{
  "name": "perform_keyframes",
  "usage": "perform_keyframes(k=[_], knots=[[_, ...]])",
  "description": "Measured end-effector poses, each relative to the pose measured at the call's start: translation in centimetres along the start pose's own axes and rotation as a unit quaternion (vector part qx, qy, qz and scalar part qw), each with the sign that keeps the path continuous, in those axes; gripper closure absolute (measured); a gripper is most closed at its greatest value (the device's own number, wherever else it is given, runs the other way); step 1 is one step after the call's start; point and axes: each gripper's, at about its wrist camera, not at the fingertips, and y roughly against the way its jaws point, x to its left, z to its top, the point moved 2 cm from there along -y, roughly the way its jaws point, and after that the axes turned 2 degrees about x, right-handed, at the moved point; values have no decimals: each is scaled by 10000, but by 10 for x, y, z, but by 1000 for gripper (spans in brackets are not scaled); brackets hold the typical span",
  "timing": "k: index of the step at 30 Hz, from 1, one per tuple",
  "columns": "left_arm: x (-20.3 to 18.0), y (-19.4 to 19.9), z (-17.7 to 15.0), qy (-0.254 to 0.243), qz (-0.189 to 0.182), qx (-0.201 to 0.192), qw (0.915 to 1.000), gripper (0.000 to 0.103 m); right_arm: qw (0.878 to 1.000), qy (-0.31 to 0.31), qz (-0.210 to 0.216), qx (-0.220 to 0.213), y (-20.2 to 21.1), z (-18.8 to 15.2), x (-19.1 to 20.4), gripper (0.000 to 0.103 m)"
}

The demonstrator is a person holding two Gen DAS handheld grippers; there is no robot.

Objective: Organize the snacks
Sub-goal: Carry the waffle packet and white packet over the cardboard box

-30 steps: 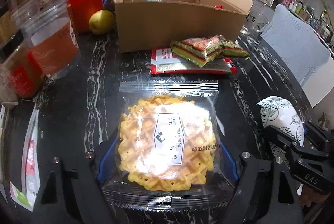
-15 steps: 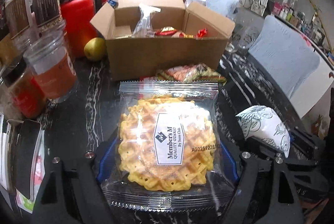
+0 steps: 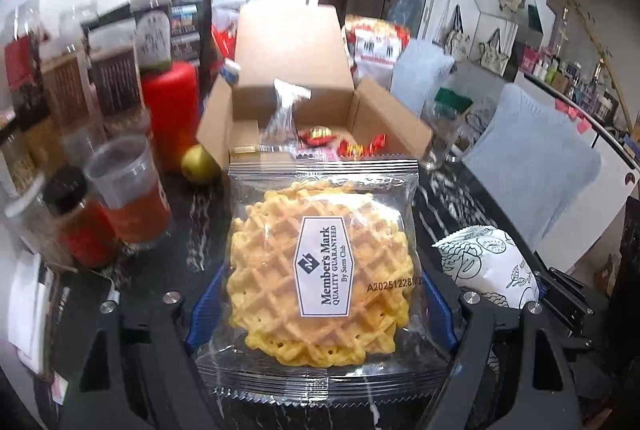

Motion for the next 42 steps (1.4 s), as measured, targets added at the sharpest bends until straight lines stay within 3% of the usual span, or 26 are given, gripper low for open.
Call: perform_keyframes(k=[6,16,30,42], knots=[[-3,21,16,-141,15,-291,9995,20,9991,150,246,-309,16,22,9,47],[-2,26,48,-143,-108,-617,9979,20,9967,292,304,-689,20,61,12,47],[6,-10,113,-296,-111,-844,9959,20,9949,399,124,-914,-6,122,-9,47],[21,-61,145,-230,-103,-717,9971,20,9963,459,-89,-725,-54,159,-28,47]])
